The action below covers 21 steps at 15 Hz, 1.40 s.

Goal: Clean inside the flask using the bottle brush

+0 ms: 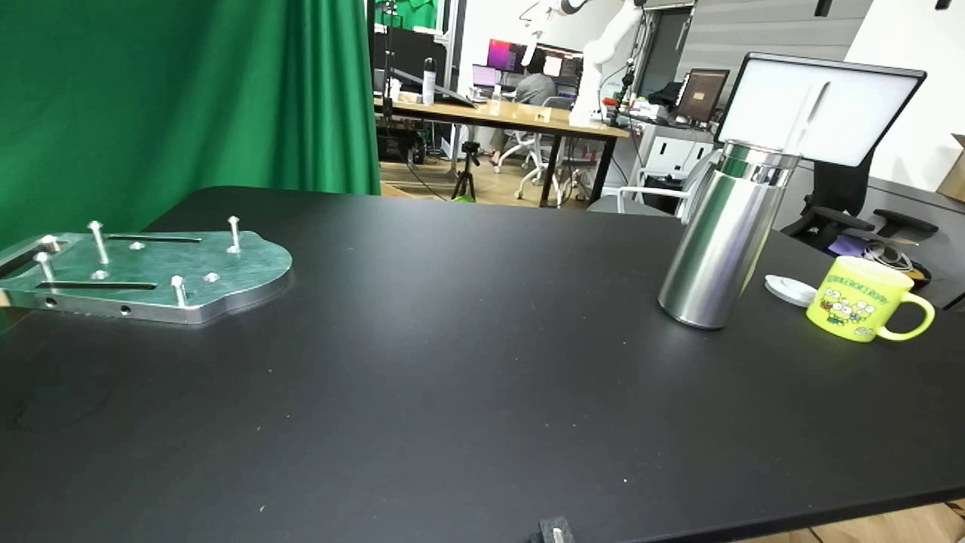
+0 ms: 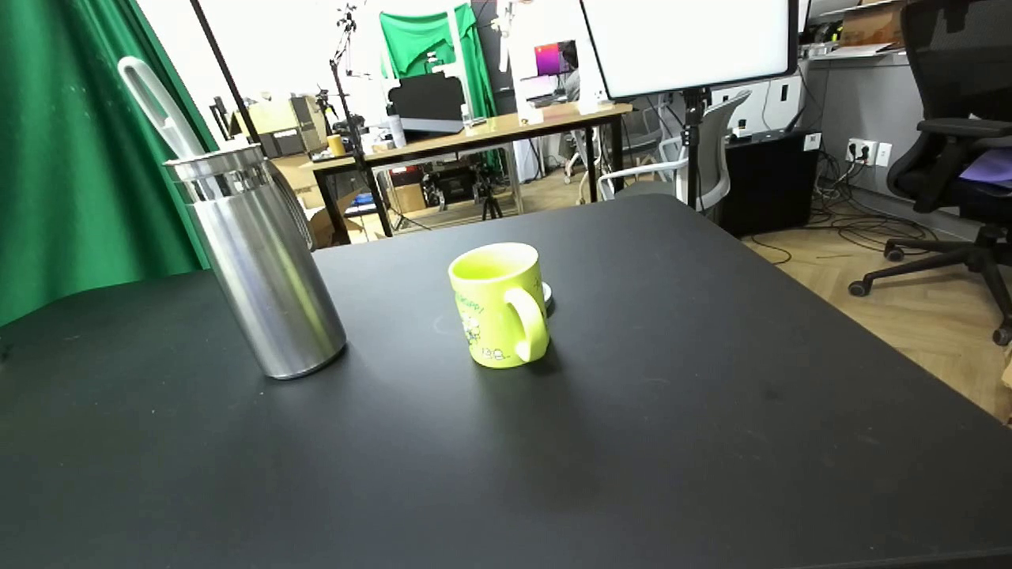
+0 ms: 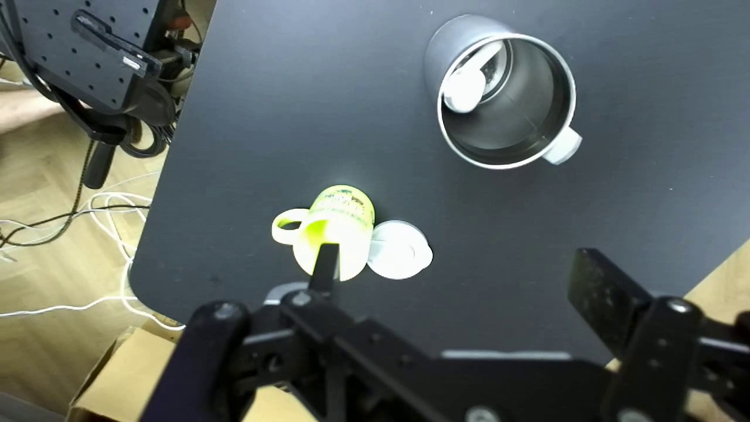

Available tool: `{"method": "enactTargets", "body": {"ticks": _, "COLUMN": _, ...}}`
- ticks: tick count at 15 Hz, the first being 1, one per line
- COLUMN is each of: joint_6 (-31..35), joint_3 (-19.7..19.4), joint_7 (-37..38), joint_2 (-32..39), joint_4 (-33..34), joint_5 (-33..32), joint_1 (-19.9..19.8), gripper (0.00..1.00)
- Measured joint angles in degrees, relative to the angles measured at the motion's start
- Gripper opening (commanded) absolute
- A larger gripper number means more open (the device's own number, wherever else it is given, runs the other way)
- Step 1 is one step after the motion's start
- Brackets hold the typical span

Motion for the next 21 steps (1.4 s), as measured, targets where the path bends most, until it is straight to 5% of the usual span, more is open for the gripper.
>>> {"method": "enactTargets", "body": {"ticks": 9, "joint_6": 5.8, "joint_3": 2.4, "joint_7": 16.8, "joint_2": -0.2, "joint_4": -6.1, "joint_5": -1.7, "joint_1": 1.0, "gripper": 1.00}}
{"method": "enactTargets", "body": {"ticks": 19, "joint_6": 11.8, "joint_3": 2.5, "joint_7": 18.2, "joint_2": -0.3, "joint_4": -12.8, "joint_5": 0.6, "joint_1": 2.7, "gripper": 1.00}}
{"method": "enactTargets", "body": {"ticks": 20, "joint_6": 12.8, "joint_3": 2.5, "joint_7": 18.1, "joint_2": -0.3, "joint_4": -13.4, "joint_5": 0.8, "joint_1": 2.7, "gripper": 0.75}}
{"method": "enactTargets", "body": {"ticks": 21, "joint_6": 13.7, "joint_3": 2.5, "joint_7": 18.1, "joint_2": -0.3, "joint_4": -13.9, "joint_5": 1.0, "joint_1": 2.7, "gripper": 0.73}}
